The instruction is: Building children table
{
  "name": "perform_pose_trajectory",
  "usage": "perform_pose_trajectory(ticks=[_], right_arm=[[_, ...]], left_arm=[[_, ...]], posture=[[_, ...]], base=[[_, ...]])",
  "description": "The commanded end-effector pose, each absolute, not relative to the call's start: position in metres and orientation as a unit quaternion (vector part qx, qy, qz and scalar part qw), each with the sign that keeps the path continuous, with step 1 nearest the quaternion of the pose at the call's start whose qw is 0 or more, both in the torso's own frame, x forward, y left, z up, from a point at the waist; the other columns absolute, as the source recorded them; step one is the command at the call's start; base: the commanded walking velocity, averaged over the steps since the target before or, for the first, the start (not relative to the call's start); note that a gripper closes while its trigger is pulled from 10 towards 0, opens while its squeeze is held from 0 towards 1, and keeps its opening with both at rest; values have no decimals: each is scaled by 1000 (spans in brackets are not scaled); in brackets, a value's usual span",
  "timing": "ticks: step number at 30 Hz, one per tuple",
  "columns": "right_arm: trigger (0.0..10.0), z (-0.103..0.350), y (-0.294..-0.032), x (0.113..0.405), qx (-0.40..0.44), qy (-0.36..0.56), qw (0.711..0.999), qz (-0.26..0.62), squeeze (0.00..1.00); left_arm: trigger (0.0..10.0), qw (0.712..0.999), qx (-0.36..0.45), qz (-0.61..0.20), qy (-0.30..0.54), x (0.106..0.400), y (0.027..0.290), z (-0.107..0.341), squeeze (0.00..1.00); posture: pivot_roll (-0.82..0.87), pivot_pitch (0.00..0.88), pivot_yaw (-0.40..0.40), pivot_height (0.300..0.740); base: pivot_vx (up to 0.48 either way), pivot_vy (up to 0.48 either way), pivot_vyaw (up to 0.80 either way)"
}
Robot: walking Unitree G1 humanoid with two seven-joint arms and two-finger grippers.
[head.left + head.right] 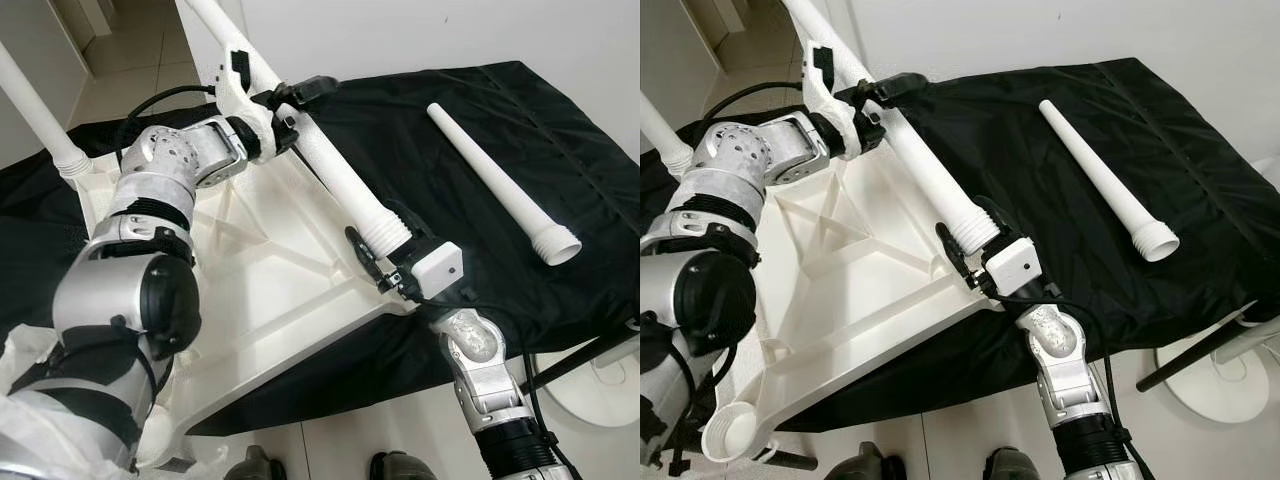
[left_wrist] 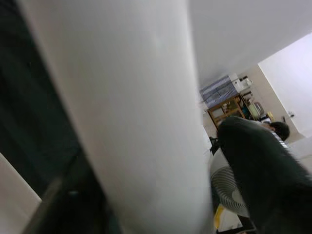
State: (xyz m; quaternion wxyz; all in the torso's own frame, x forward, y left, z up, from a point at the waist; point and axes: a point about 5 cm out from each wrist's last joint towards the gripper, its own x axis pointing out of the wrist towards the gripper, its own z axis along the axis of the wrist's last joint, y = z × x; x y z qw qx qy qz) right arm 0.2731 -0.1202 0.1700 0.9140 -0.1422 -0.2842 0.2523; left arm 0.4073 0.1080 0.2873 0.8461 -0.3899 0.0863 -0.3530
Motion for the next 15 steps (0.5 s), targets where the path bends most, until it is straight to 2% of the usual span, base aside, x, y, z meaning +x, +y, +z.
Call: perform_pose_trajectory(ticks=[1, 10, 11, 12, 14, 15], right_arm=[[10000, 168, -120, 272, -141, -282, 916, 248, 0], [10000, 167, -115, 270, -119, -287, 921, 237, 0], [10000, 167, -115, 269, -107, -284, 923, 237, 384], [10000, 166, -116, 269, -97, -282, 925, 237, 1000], [10000, 166, -116, 268, -82, -279, 928, 233, 1000], [10000, 167, -115, 267, -66, -276, 931, 229, 1000]], left_arm=[[0, 847, -387, -359, 67, 408, 113, 296, 0], [0, 836, -395, -372, 75, 408, 112, 297, 0], [0, 836, -392, -376, 73, 408, 111, 298, 0], [0, 838, -384, -382, 67, 408, 109, 301, 0], [0, 841, -373, -388, 56, 408, 108, 304, 0], [10000, 844, -366, -388, 50, 408, 108, 308, 0]], posture=[[-168, 62, 128, 740], [-154, 70, 127, 740], [-154, 70, 127, 740], [-150, 71, 126, 740], [-149, 72, 126, 740], [-149, 72, 125, 740]], base=[[0, 0, 0], [0, 0, 0], [0, 0, 0], [0, 0, 0], [0, 0, 0], [0, 0, 0]])
